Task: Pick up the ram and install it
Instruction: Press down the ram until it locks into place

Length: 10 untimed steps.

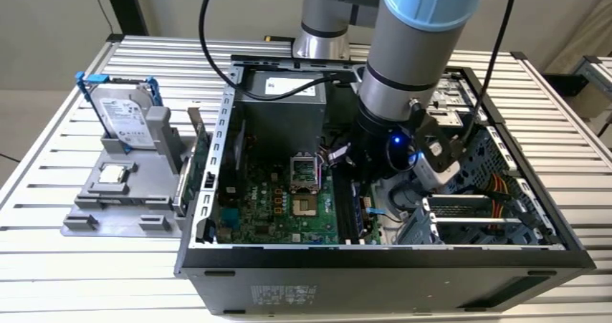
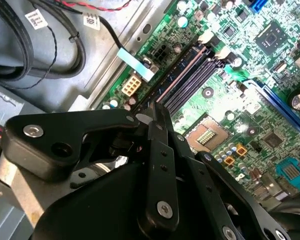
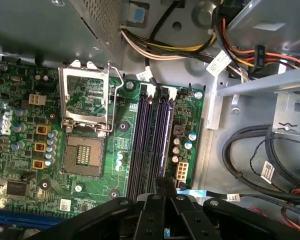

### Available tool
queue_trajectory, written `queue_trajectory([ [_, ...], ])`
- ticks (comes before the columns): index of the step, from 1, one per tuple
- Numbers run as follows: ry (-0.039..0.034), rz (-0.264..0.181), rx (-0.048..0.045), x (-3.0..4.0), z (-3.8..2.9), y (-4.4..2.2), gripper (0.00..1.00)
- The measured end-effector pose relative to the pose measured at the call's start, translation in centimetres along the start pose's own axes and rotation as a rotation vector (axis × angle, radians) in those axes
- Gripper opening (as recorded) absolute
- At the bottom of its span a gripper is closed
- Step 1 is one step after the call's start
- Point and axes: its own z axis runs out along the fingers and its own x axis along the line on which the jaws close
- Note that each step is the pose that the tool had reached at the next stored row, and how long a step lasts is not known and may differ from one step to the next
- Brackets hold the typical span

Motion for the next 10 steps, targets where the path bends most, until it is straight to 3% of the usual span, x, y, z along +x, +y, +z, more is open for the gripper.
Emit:
queue_trajectory([
  [10, -0.0009, -0.11, -0.0014, -0.05, 0.0, 0.41, 0.0],
])
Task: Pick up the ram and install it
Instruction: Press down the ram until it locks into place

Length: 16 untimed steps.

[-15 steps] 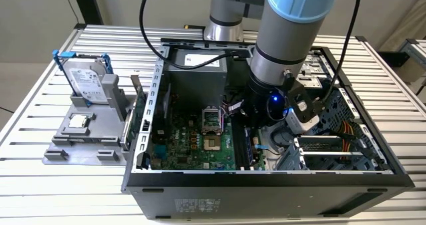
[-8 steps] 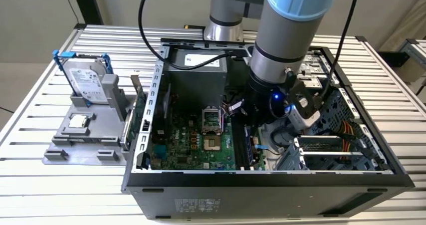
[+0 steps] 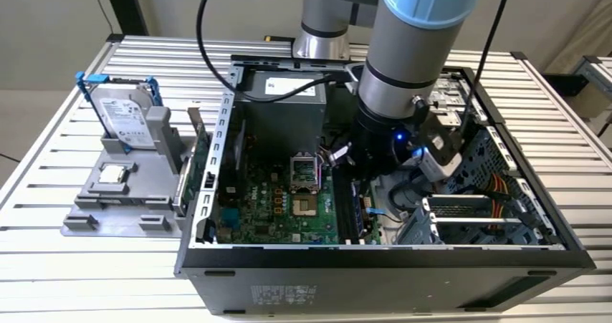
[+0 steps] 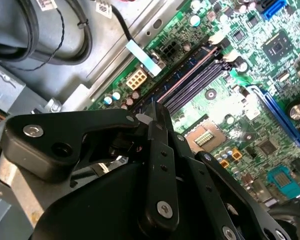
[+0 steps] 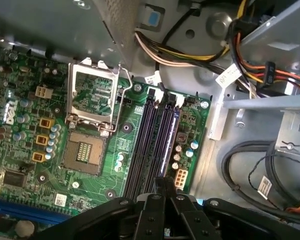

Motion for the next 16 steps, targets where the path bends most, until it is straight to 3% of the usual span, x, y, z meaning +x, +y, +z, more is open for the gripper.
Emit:
queue_trajectory([
  [8, -0.0008, -0.085, -0.0012, -0.01, 0.0, 0.05, 0.0],
  [16, -0.0012, -0.12, -0.0016, -0.01, 0.0, 0.05, 0.0],
])
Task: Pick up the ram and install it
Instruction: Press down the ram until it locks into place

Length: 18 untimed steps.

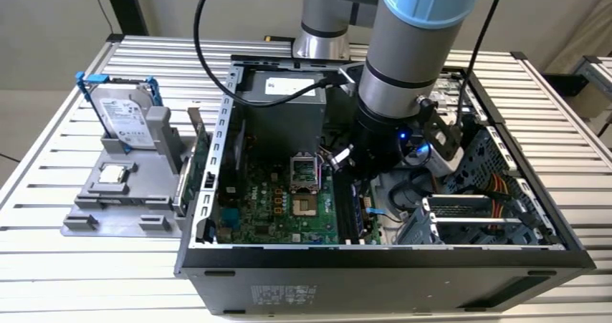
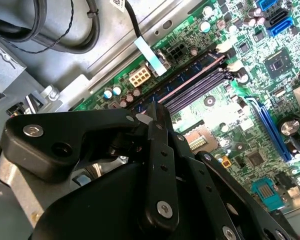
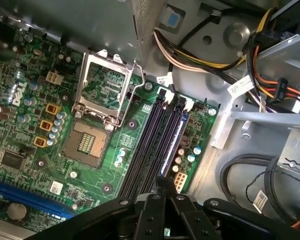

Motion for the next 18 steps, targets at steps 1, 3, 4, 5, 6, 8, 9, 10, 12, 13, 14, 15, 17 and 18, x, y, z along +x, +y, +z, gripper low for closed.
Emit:
queue_trajectory([
  [1, -0.0001, -0.003, -0.0001, 0.0, 0.0, 0.0, 0.0],
  [3, -0.0001, -0.008, -0.0001, 0.0, 0.0, 0.0, 0.0],
  [4, -0.0001, -0.01, -0.0001, 0.0, 0.0, 0.0, 0.0],
  [5, -0.0002, -0.013, -0.0002, 0.0, 0.0, 0.0, 0.0],
  [6, -0.0002, -0.016, -0.0002, 0.0, 0.0, 0.0, 0.0],
  [8, -0.0002, -0.023, -0.0002, 0.0, 0.0, 0.0, 0.0],
  [9, -0.0002, -0.025, -0.0003, 0.0, 0.0, 0.0, 0.0],
  [10, -0.0002, -0.027, -0.0003, 0.0, 0.0, 0.0, 0.0],
  [12, -0.0001, -0.03, -0.0002, 0.0, 0.0, 0.0, 0.0],
  [13, -0.0003, -0.031, -0.0003, 0.0, 0.0, 0.0, 0.0],
  [14, -0.0002, -0.032, -0.0003, 0.0, 0.0, 0.0, 0.0],
  [15, -0.0003, -0.033, -0.0004, 0.0, 0.01, 0.0, 0.0],
  [17, -0.0003, -0.036, -0.0004, 0.0, 0.01, 0.0, 0.0],
  [18, -0.0003, -0.037, -0.0005, 0.0, 0.01, 0.0, 0.0],
])
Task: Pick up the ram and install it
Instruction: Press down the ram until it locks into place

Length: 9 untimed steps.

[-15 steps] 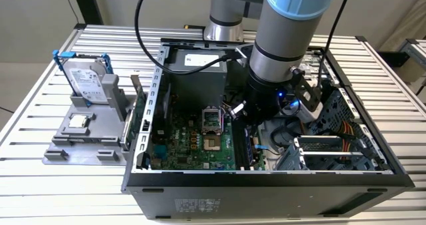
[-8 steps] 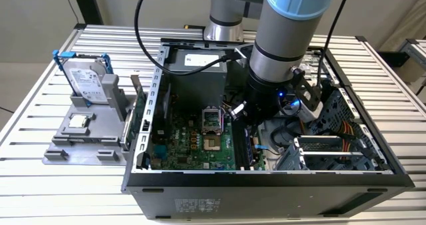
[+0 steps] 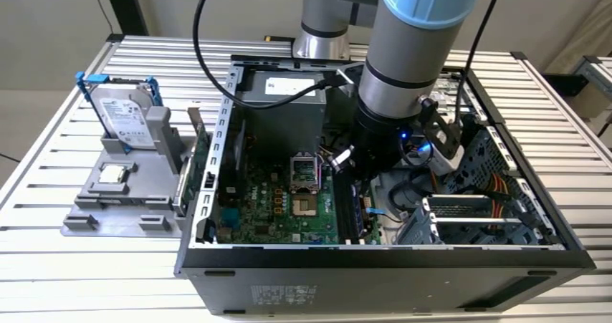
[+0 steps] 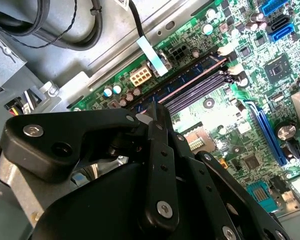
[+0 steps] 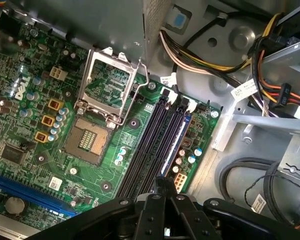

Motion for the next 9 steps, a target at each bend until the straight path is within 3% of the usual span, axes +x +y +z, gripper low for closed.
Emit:
queue_trajectory([
  [9, -0.0003, -0.011, -0.0001, 0.0, 0.07, 0.0, 0.0],
])
